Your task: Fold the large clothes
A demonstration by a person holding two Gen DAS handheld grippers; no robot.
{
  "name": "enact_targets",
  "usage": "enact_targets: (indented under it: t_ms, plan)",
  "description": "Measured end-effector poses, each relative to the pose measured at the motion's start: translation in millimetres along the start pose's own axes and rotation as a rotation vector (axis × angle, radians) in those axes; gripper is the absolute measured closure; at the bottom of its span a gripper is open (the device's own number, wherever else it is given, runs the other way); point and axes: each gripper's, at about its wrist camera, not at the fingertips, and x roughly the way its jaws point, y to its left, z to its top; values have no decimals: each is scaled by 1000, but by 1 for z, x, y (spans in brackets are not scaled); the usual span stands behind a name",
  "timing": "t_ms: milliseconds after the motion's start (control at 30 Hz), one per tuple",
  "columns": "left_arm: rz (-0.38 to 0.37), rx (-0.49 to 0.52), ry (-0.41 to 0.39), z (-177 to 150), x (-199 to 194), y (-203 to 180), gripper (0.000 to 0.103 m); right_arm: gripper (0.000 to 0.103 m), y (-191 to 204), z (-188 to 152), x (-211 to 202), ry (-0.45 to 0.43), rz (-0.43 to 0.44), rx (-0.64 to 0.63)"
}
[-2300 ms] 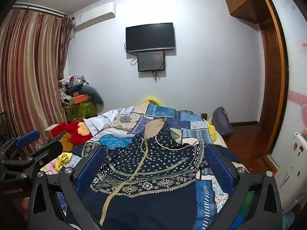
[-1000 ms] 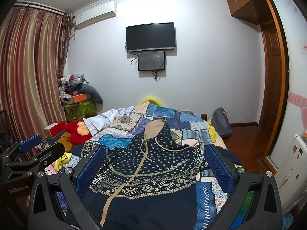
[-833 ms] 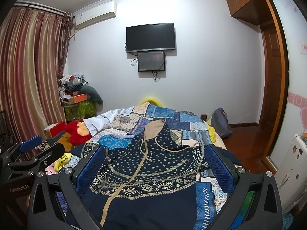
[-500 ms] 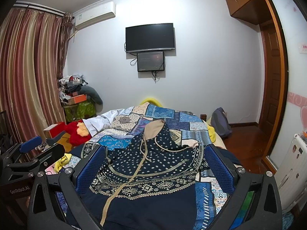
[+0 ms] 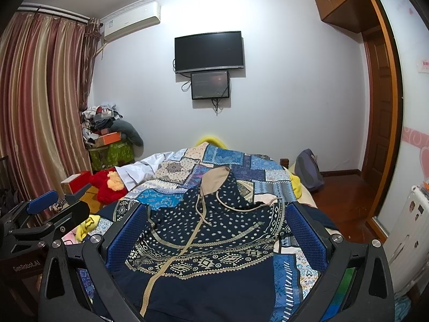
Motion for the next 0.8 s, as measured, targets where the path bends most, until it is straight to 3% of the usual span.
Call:
enact_targets:
  t_ms: [500,800]
  plan:
    - [11,0,9,3,7,4,0,0,-1,-3,6,13,-3,5]
    - [63,-18,52,7,47,28,0,0,7,-10,53,85,2,-17]
